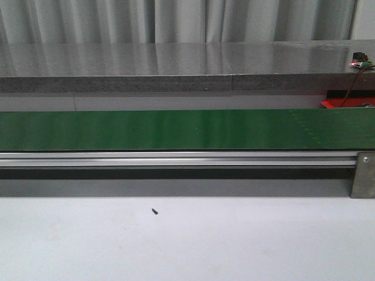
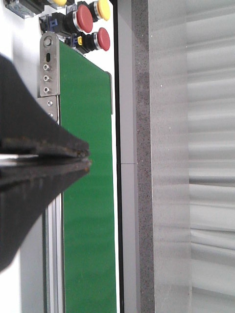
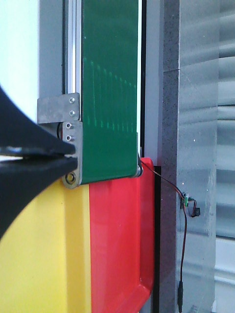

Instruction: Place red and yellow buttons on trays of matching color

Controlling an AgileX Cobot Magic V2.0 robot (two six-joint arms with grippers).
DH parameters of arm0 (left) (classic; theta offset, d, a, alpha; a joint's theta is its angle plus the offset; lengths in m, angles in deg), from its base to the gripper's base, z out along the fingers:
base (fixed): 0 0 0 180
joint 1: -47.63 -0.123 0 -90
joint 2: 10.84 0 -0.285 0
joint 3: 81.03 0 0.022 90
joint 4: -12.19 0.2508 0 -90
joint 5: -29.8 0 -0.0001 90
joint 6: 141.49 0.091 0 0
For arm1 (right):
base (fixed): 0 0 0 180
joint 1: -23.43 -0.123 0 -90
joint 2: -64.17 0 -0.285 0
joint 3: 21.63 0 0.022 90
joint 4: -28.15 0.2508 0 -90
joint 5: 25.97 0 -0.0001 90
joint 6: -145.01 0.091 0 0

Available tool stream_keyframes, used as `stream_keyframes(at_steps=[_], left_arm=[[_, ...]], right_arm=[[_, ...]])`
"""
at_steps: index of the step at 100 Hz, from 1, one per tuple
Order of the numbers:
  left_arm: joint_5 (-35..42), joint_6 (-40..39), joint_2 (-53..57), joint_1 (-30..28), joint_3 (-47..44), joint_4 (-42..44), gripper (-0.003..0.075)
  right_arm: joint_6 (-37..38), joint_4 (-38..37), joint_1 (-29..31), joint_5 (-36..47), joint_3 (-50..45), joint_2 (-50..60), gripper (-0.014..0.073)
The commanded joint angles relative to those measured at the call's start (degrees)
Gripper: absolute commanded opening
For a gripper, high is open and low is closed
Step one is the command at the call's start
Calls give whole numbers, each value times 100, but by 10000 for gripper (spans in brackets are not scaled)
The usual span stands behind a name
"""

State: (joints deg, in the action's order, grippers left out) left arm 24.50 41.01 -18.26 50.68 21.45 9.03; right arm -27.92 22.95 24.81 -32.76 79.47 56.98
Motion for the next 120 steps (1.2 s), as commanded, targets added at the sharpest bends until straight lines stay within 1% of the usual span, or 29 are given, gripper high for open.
stream_keyframes(at_steps=[1,85,104,120], left_arm=[[468,-43,195,47,-242,-21,-20],[480,-43,195,47,-242,-10,-20],[962,-43,195,47,-197,2,-20],[904,-43,195,47,161,2,-20]], right_arm=[[-1,-14,15,452,106,110,-68],[-1,-14,15,452,106,110,-68],[-1,-14,15,452,106,110,-68],[-1,-14,15,452,106,110,-68]])
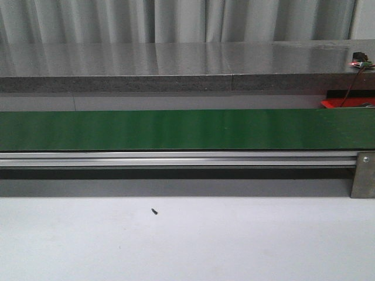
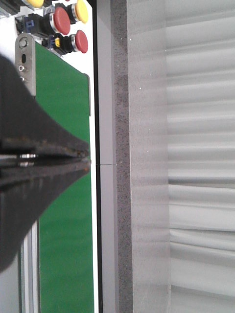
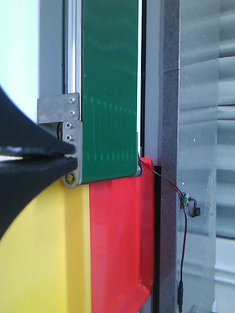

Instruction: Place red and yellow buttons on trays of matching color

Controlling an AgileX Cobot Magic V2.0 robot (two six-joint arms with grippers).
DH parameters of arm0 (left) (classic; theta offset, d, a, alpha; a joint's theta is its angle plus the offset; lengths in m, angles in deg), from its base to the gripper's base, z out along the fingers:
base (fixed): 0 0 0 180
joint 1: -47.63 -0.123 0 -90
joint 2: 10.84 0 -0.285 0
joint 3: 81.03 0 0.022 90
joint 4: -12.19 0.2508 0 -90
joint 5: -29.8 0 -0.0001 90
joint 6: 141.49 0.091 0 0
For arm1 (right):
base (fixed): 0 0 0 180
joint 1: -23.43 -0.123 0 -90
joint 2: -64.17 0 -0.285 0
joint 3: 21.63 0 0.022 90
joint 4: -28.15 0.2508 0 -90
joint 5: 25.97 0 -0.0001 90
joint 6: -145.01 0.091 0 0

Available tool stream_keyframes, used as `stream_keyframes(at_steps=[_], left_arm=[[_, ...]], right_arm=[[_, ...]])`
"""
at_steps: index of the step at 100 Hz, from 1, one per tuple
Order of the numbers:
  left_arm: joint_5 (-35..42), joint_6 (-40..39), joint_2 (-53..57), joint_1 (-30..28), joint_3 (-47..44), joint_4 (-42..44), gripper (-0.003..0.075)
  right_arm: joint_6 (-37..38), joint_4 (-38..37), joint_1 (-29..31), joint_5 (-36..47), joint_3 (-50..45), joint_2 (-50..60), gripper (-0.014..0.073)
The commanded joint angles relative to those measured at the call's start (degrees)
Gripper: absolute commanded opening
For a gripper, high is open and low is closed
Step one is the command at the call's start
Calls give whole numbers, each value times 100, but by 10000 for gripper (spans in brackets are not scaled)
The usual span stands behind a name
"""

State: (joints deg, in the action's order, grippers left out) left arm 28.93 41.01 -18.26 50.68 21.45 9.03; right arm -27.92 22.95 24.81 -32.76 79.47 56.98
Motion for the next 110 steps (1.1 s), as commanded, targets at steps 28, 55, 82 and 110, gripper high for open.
stream_keyframes(at_steps=[28,55,82,110], left_arm=[[-1163,-43,-238,47,1468,13,-20],[-1837,-43,-1506,47,2509,153,-14],[-1933,-43,-2891,47,3334,181,367],[-1340,-43,-3649,47,3539,-117,547]], right_arm=[[-1,-14,15,452,106,110,-68],[-1,-14,15,452,106,110,-68],[-1,-14,15,452,106,110,-68],[-1,-14,15,452,106,110,-68]])
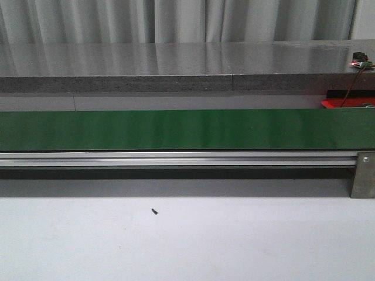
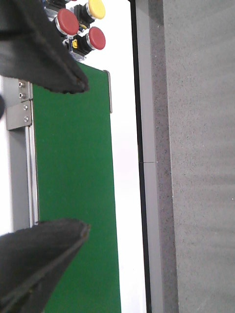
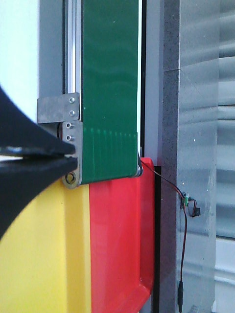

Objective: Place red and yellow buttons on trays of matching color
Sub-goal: 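Lower the open left gripper onto a yellow button in the cluster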

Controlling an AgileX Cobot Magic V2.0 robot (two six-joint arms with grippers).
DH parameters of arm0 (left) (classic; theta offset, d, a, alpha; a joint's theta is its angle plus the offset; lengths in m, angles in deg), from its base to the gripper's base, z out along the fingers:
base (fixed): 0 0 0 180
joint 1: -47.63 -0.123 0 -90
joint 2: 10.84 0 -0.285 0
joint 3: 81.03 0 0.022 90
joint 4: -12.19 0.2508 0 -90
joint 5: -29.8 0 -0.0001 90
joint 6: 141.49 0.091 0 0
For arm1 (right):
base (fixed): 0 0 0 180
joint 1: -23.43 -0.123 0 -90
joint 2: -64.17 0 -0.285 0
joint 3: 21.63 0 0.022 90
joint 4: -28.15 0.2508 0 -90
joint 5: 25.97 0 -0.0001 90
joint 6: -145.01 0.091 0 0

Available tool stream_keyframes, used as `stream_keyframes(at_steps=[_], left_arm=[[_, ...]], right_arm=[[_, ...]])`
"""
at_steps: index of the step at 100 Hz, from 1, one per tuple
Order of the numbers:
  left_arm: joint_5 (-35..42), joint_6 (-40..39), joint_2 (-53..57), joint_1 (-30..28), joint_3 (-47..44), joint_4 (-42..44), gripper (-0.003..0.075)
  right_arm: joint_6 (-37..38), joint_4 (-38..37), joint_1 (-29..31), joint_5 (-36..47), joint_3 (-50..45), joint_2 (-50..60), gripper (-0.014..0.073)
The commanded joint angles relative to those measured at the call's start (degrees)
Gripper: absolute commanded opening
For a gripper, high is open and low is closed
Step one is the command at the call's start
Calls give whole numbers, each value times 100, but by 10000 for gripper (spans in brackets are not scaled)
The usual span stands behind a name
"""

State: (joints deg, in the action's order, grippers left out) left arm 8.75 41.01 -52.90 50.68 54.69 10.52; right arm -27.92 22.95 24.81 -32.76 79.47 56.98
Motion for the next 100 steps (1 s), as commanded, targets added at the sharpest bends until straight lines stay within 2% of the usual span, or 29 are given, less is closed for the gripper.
stream_keyframes(at_steps=[1,11,20,38,48,65,77,100], left_arm=[[704,-43,-198,47,215,-314,545],[1035,-31,-348,47,215,-595,545],[1036,12,-400,36,228,-288,544],[237,-18,-728,-258,526,-269,458],[-182,-157,-983,-670,777,-299,421],[-966,-878,-1411,-1623,1233,-310,422],[-1535,-912,-1724,-2317,1465,-372,425],[-2130,-912,-2309,-3222,1572,-412,514]], right_arm=[[-1,-14,15,452,106,110,-68],[-1,-14,15,452,106,110,-68],[-1,-14,15,452,106,110,-68],[-1,-14,15,452,106,110,-68],[-1,-14,15,452,106,110,-68],[-1,-14,15,452,106,110,-68],[-1,-14,15,452,106,110,-68],[-1,-14,15,452,106,110,-68]])
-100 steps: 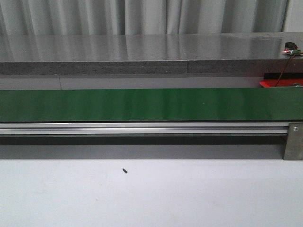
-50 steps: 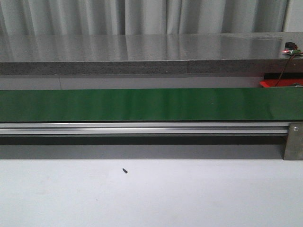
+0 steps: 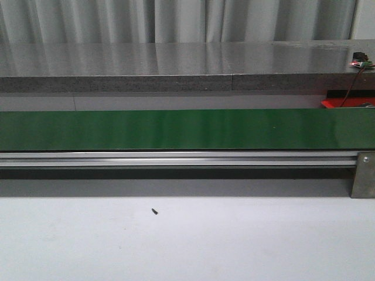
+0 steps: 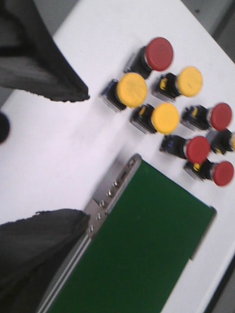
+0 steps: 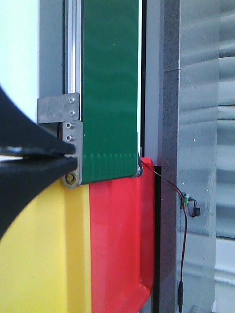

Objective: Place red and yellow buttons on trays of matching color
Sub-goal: 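Lower the open left gripper onto a yellow button in the cluster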

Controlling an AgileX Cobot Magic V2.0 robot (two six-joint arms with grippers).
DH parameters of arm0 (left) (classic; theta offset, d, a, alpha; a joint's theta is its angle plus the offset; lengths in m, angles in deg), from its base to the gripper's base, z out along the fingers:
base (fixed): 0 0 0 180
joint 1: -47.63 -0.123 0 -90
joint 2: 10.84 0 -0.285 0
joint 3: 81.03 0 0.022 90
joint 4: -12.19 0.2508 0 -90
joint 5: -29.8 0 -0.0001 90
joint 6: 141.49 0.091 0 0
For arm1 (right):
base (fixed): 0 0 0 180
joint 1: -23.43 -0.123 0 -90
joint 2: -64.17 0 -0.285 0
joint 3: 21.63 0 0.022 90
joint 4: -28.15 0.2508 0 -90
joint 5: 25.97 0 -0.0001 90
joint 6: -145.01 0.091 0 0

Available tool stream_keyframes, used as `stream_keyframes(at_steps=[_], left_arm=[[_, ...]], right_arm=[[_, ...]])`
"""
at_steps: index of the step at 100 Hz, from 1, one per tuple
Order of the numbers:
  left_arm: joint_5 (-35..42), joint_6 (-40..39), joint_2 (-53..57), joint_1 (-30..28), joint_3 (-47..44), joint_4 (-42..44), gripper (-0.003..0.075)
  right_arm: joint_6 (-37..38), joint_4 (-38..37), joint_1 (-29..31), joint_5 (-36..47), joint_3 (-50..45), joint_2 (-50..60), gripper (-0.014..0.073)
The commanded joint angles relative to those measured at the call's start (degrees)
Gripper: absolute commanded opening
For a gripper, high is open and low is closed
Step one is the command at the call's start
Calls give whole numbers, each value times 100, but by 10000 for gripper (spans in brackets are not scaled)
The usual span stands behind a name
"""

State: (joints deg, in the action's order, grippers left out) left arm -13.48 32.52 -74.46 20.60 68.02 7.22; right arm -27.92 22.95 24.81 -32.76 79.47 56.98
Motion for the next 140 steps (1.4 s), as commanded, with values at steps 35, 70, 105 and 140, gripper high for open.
stream_keyframes(at_steps=[35,70,105,140], left_arm=[[115,-112,-1409,-430,258,-250,555],[790,-435,-2541,-531,266,-47,555],[1535,-449,-2860,-816,266,-96,555],[2029,-449,-3296,-816,370,-191,505]], right_arm=[[-1,-14,15,452,106,110,-68],[-1,-14,15,452,106,110,-68],[-1,-14,15,452,106,110,-68],[-1,-14,15,452,106,110,-68]])
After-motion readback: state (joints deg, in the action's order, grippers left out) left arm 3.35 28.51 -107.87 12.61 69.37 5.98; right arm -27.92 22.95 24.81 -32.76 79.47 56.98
